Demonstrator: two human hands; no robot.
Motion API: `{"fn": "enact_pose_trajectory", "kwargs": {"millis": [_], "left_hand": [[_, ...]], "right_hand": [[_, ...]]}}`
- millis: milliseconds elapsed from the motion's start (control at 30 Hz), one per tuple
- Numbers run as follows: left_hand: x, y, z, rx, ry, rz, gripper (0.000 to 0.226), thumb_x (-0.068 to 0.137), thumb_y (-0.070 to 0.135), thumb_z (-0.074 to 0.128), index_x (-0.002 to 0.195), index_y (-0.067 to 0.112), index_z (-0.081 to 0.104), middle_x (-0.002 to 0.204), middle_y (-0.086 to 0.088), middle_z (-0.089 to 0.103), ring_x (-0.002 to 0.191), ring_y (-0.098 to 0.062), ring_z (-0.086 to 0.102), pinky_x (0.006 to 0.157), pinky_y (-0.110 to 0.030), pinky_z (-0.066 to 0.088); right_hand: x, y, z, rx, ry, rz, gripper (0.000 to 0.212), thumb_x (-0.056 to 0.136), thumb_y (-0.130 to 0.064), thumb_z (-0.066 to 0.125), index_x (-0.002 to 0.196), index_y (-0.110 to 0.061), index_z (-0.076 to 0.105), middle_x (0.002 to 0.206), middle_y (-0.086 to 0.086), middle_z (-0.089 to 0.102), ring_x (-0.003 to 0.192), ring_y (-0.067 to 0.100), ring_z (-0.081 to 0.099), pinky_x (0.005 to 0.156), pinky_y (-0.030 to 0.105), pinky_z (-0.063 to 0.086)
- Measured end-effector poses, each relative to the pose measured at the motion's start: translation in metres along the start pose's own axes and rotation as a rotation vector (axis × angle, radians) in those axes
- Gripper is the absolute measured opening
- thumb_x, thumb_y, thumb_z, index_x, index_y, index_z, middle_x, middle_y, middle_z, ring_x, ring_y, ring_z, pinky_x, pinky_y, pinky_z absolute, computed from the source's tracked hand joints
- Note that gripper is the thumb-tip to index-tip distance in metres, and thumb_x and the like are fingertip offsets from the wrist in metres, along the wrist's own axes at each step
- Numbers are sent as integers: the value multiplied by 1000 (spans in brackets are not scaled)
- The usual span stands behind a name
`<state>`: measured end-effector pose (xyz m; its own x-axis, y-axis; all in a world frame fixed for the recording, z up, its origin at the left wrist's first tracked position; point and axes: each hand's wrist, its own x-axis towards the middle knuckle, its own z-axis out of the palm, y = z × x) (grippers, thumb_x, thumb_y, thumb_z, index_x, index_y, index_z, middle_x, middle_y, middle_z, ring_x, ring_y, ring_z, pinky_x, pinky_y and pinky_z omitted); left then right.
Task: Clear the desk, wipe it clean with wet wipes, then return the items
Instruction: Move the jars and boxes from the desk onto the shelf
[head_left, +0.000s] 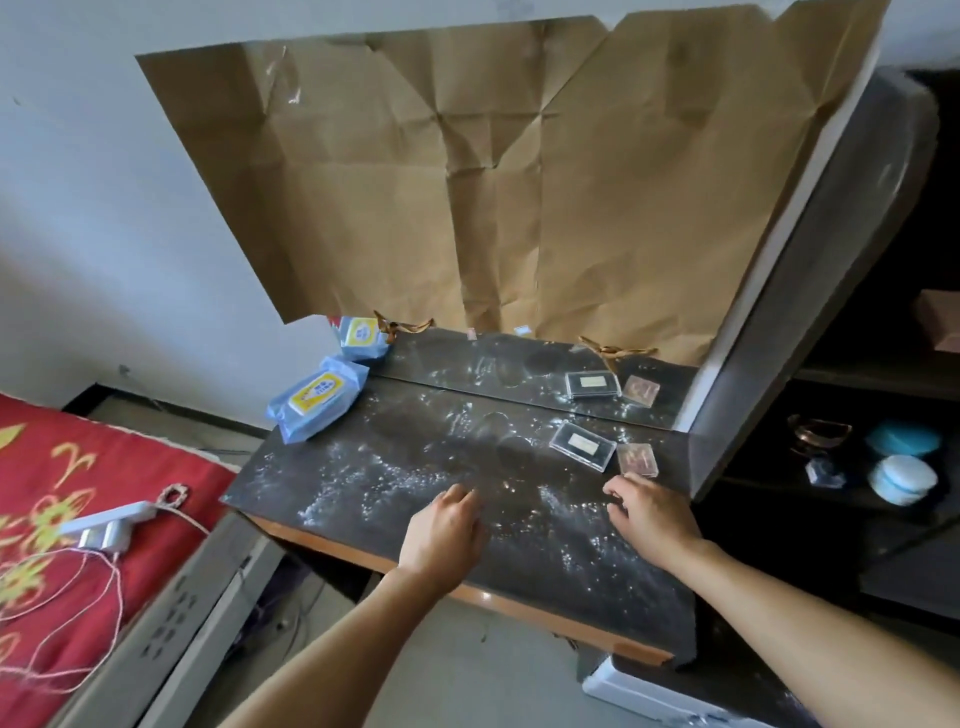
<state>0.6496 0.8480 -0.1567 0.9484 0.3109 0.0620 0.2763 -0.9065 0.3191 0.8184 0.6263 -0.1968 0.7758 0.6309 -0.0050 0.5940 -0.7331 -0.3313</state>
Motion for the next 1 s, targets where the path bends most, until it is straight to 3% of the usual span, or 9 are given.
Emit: {"fn": "enact_pose_trajectory", "kwargs": {"millis": [433, 600, 733, 867, 1000], "left_hand": [[83, -22, 41, 29, -318, 78, 30, 88, 25, 50, 117, 17, 54, 114, -2, 54, 106, -25, 55, 81, -40, 50], [137, -7, 63, 60, -406, 148, 31, 90, 27, 50, 119, 15, 51, 119, -3, 51, 111, -24, 49, 88, -37, 45], [190, 7, 96, 87, -493, 215, 50, 88, 25, 58, 134, 19, 40, 130, -1, 45, 121, -21, 42, 101, -33, 38], [231, 30, 125, 116, -527, 315, 62, 85, 28, 64, 138, 18, 34, 144, -3, 32, 132, -24, 33, 106, -37, 33], [256, 44, 153, 211, -590, 430, 78, 81, 23, 68, 145, 19, 23, 156, -6, 12, 144, -25, 10, 114, -40, 22]], "right_hand": [[49, 32, 13, -99, -194, 240, 39, 89, -28, 55, 127, -21, 48, 138, -2, 45, 117, 21, 49, 84, 32, 46], [95, 59, 24, -91, -280, 296, 51, 90, -22, 54, 138, -21, 36, 152, -1, 27, 134, 22, 32, 99, 36, 40], [120, 76, 37, -85, -355, 274, 60, 92, -20, 53, 145, -22, 26, 158, -2, 12, 144, 19, 14, 107, 41, 36], [120, 91, 49, -141, -343, 232, 55, 91, -23, 56, 141, -23, 33, 155, -3, 23, 142, 18, 18, 104, 39, 39], [111, 99, 54, -112, -228, 232, 51, 83, -31, 66, 129, -21, 48, 137, -4, 46, 127, 21, 37, 91, 37, 47]]}}
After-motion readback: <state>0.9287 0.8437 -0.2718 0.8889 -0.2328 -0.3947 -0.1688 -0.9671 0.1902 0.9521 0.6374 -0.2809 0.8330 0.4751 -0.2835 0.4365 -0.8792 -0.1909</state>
